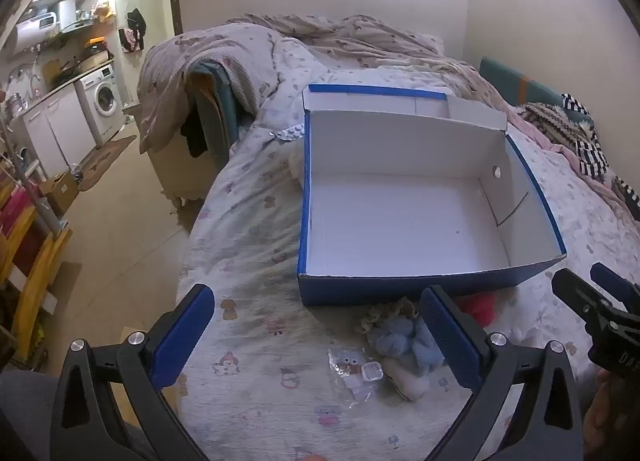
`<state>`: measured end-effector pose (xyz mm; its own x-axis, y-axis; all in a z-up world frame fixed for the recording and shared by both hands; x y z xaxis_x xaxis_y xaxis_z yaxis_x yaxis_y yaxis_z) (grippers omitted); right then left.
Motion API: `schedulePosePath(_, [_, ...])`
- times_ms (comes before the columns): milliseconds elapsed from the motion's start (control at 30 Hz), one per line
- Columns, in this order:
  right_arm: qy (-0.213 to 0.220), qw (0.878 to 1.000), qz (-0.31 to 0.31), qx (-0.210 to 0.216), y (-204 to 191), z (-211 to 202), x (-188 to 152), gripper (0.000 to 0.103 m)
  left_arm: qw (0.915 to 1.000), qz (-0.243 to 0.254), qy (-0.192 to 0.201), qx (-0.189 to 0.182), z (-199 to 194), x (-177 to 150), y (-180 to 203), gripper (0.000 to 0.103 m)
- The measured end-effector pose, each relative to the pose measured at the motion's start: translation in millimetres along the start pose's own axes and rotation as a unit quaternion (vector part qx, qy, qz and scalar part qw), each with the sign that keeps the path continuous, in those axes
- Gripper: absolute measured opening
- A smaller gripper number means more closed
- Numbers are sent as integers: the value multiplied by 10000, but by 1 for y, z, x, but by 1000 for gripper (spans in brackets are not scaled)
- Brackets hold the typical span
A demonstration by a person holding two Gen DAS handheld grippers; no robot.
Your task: Organize soft objects
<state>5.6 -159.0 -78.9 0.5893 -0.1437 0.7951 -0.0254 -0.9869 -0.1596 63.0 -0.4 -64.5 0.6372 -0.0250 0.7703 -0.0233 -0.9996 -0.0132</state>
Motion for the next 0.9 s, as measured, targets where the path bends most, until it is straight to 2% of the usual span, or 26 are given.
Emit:
schedulePosePath(67, [-21, 9999, -145, -85, 1, 0, -2, 103, 10000, -11, -5, -26, 0, 0, 1, 103])
schedulePosePath(900, [2, 9999, -67, -126, 2, 1, -2, 103, 9999, -120, 85, -31, -7, 6, -1, 103])
Point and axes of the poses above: each gripper's, at about its wrist camera, not at the fingertips, and z roughly the way its jaws point, y to its right, x to its top, the point moved 9 cm from there along z, roughly the way its jaws point, and after that the axes turned 6 degrees about y, right-handed, at the moved point
